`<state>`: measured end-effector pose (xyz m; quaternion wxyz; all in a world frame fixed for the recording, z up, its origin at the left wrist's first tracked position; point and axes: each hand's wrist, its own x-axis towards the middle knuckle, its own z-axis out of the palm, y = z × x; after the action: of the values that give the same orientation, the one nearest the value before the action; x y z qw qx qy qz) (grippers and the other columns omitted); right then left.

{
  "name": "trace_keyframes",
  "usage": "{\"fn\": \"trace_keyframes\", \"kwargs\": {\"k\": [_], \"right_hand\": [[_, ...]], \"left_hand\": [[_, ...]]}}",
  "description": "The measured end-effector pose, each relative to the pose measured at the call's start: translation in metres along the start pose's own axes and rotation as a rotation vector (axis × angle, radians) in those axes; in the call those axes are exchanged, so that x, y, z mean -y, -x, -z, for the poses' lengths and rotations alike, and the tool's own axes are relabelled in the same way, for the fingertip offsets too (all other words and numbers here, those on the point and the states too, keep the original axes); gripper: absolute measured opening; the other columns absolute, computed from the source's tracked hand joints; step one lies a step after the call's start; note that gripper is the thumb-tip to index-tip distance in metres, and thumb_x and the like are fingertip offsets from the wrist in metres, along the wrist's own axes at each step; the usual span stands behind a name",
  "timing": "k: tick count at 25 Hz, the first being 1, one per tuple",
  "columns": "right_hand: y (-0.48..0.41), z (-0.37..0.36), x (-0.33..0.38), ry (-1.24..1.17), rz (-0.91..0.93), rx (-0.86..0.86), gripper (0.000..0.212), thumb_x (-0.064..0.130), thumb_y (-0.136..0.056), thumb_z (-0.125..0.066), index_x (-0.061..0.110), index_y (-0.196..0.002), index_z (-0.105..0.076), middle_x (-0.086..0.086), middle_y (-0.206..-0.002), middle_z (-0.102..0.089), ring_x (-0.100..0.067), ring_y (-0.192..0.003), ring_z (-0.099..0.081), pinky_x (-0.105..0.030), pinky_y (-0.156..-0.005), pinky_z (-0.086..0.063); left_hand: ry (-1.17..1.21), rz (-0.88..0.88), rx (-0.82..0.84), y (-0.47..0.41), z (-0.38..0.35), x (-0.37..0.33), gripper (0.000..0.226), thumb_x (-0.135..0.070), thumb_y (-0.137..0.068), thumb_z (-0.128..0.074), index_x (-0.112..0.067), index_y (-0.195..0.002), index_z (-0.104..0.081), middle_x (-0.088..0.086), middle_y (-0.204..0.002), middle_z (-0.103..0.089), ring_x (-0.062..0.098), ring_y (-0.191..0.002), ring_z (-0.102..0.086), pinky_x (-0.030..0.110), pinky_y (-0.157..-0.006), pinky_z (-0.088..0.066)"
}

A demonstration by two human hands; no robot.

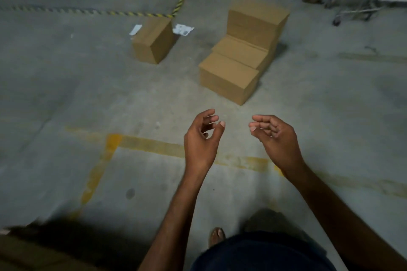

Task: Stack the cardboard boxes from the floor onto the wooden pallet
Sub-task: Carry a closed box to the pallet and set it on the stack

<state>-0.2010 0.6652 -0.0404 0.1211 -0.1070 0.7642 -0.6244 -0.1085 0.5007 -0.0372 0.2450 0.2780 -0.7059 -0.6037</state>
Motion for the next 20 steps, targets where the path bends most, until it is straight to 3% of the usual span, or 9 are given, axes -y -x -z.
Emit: {"fn": "trace_keyframes", "kwargs": {"k": [10, 14, 20], "right_hand": [[-0.261, 0.046, -0.025, 0.027, -0.018, -0.057, 0.022, 0.009, -0.092, -0.076, 0.018, -0.111, -0.073, 0.000, -0.098, -0.078, -0.016, -0.097, -0.074, -0.046, -0.099, -0.057], [-0.387, 0.067, -0.010, 0.067, -0.003, 0.006, 0.024, 0.007, -0.091, -0.075, 0.018, -0.112, -0.073, 0.002, -0.097, -0.078, -0.012, -0.096, -0.074, -0.038, -0.097, -0.058], [-0.531, 0.065, -0.005, 0.106, -0.015, 0.034, 0.024, 0.009, -0.091, -0.076, 0.021, -0.111, -0.073, 0.005, -0.097, -0.078, -0.008, -0.094, -0.074, -0.024, -0.087, -0.057]], "left_hand": [[-0.019, 0.039, 0.032, -0.220, -0.144, 0.012, 0.022, -0.023, -0.094, -0.073, -0.021, -0.116, -0.072, -0.009, -0.100, -0.075, 0.002, -0.094, -0.071, 0.032, -0.087, -0.059], [0.017, 0.083, -0.033, -0.306, -0.207, 0.001, 0.023, -0.023, -0.094, -0.074, -0.021, -0.116, -0.072, -0.008, -0.101, -0.076, 0.003, -0.095, -0.071, 0.026, -0.087, -0.059], [-0.003, 0.122, -0.003, -0.426, -0.262, -0.004, 0.026, -0.015, -0.095, -0.072, -0.020, -0.120, -0.070, -0.010, -0.107, -0.074, 0.000, -0.100, -0.069, 0.013, -0.083, -0.054]]}}
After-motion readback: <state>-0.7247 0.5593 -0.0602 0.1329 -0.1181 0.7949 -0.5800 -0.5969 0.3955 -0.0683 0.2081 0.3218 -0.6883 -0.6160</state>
